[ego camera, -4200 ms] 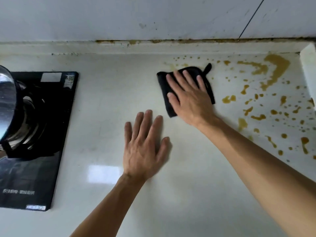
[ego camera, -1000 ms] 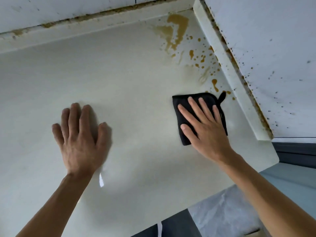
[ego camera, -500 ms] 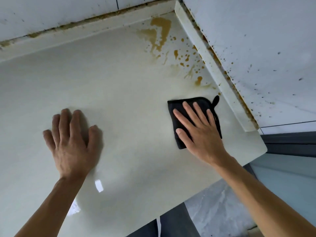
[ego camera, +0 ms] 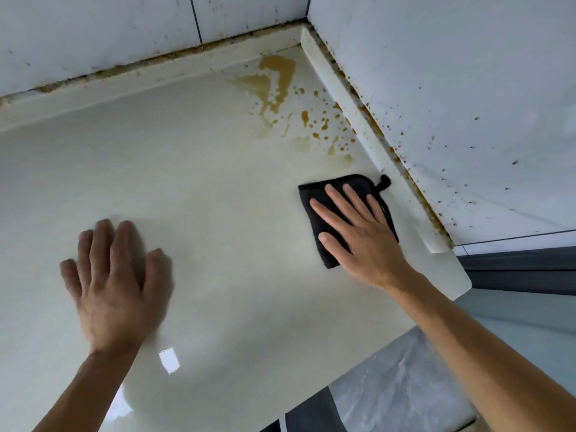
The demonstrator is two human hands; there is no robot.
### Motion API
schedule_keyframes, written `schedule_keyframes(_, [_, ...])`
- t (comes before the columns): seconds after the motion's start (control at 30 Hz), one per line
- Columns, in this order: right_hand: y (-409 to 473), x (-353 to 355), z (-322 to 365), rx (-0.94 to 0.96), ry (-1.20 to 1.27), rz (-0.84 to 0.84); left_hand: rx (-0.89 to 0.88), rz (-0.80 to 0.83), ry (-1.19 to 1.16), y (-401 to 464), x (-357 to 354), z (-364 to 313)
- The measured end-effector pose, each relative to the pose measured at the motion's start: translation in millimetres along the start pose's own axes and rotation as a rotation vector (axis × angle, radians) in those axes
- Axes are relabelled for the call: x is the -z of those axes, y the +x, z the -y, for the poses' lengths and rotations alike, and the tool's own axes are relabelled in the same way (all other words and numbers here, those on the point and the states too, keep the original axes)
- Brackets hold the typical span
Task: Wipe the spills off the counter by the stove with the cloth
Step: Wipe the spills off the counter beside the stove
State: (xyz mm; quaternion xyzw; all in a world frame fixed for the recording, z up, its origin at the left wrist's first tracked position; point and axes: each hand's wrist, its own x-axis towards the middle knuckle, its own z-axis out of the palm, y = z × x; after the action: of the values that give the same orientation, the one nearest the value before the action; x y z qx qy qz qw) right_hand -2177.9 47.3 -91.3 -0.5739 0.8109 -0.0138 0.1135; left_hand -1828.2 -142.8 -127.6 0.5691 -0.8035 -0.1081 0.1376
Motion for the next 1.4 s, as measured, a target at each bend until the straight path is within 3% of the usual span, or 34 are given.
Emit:
schedule_keyframes(0.13, [43.8,12.0,-27.4,-0.058,-0.011,-0.032,0.016,0.026,0.014,1.0,0.8,-2.7])
schedule_keyframes(0.27, [92.0,12.5,-8.0,-0.116,0.005,-0.05,0.013,0.015,0.005,1.1,4.0,-7.2])
schedule_keyframes(0.5, [26.1,4.6,-23.9,0.067,0.005,-0.01,0.01,0.036,0.015,2.9,8.3,-11.5])
schedule_keyframes(0.67, [57.3,12.5,-25.6,-0.084,0.004,-0.056,0.015,0.032,-0.041,5.2,15.5,-14.0])
schedule_keyframes(0.83, [96.4,8.8,7.9,-0.226,0.028,-0.095,-0.137,-0.038,-0.085,1.8,10.3,-48.8])
schedule_keyframes(1.03, [49.3,-3.5,-10.7,0.017,-0.004,-0.091,-0.299,0.074,-0.108,-4.4,-18.1,-131.5])
schedule_keyframes(1.17, [69.2,6.2,-27.1,-0.106,0.008,-0.099,-0.29,0.091,-0.065,-8.3,-28.0,-139.9])
schedule_keyframes(1.4, [140.1,11.2,16.8,-0.262,0.046,-0.107,-0.29,0.063,-0.047,-8.8,-32.7,-141.6])
